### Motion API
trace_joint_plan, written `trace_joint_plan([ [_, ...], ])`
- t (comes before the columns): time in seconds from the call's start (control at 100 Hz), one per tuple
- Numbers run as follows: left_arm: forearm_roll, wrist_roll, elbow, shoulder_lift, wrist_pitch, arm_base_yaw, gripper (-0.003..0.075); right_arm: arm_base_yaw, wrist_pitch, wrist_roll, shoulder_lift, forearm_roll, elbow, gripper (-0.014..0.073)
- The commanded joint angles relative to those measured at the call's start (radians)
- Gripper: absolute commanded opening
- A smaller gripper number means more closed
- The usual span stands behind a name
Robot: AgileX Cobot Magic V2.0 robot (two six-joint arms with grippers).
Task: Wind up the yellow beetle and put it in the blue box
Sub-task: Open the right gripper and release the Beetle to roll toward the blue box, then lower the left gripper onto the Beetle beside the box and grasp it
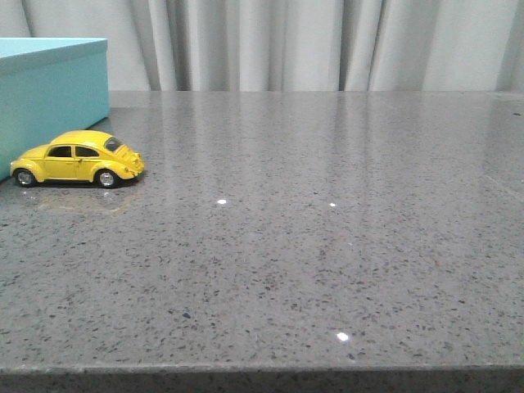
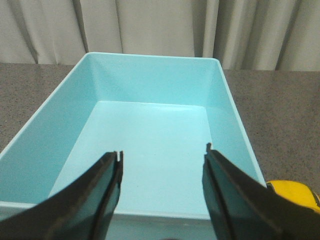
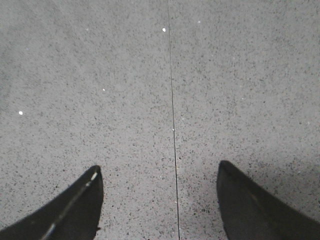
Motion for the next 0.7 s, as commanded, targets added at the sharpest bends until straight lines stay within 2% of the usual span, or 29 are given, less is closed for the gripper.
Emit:
trace_joint_plan([
  [0.0, -0.012, 0.056, -0.088, 0.056, -0.026, -0.011, 0.043, 0.0, -0.065, -0.013, -0.024, 0.002, -0.023, 0.0486],
  [0.09, -0.014, 0.117, -0.148, 0.106, 0.001, -0.05, 0.0489, 0.0, -0.063, -0.013, -0.028, 0.007, -0.023, 0.0486],
  [0.24, -0.014, 0.281, -0.266, 0.227, 0.113, -0.153, 0.0481, 0.0, -0.062, -0.013, -0.028, 0.01, -0.023, 0.0486],
  [0.42, -0.014, 0.41, -0.436, 0.39, 0.246, -0.29, 0.0481, 0.0, -0.054, -0.015, -0.028, 0.011, -0.023, 0.0486],
  [0.56, -0.018, 0.58, -0.575, 0.535, 0.383, -0.374, 0.0481, 0.0, -0.054, -0.015, -0.028, 0.011, -0.023, 0.0486],
  [0.69, -0.018, 0.724, -0.709, 0.682, 0.57, -0.432, 0.0481, 0.0, -0.054, -0.02, -0.028, 0.012, -0.023, 0.0486],
])
